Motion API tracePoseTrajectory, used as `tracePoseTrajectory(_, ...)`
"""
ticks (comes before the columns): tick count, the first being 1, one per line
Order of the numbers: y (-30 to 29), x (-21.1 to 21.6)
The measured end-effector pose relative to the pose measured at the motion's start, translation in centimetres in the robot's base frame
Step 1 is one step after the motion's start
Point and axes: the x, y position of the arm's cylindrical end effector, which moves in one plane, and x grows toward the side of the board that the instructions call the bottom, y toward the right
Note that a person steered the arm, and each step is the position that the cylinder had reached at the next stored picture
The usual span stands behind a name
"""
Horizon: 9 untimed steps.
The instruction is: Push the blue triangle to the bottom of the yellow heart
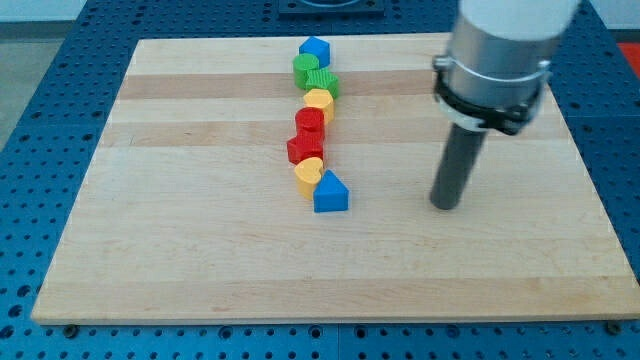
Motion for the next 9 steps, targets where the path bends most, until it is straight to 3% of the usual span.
tracePoseTrajectory(2, -5.6, -1.4)
tracePoseTrajectory(6, -9.9, 1.6)
tracePoseTrajectory(8, -7.9, 1.7)
tracePoseTrajectory(9, -4.9, -2.1)
